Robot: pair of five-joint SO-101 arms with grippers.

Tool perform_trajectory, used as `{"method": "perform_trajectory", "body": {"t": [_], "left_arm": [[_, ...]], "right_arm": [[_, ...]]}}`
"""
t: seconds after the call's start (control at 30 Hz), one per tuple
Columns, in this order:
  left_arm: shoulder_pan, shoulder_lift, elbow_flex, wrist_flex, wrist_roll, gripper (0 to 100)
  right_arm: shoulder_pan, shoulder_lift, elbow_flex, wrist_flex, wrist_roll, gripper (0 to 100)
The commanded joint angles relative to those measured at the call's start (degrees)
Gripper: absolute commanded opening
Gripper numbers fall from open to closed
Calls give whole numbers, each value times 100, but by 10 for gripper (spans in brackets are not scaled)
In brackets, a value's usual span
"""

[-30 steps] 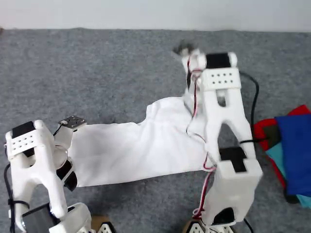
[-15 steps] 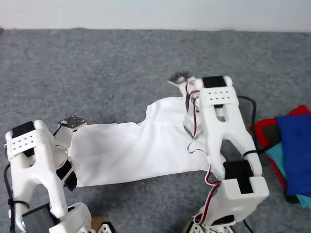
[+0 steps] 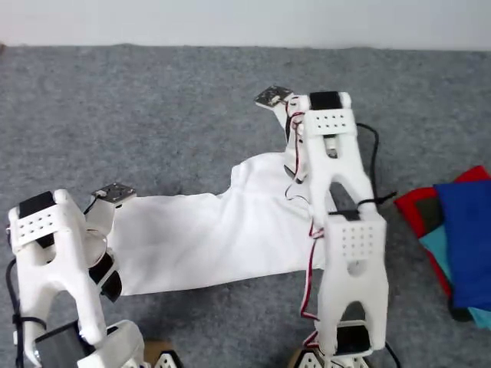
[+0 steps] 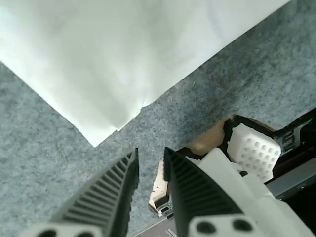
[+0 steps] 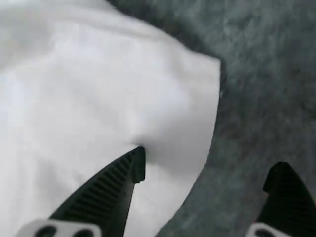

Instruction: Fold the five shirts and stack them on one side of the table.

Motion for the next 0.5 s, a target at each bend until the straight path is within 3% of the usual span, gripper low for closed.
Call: {"method": "perform_trajectory", "body": {"t": [0.0,0.23,0.43,0.47], "left_arm": [[-97,-193,-57,176,53,81],[-466,-193,-66,176,44,81],[-448,-193,-66,176,44,81],[-457,-193,-66,167,44,81]], "right_arm": [[57,1156,-1811,303,53,384],[-75,2431,-3613,796,264,348],[-75,2378,-3393,796,334,0],[-57,2378,-3393,796,255,19]]}}
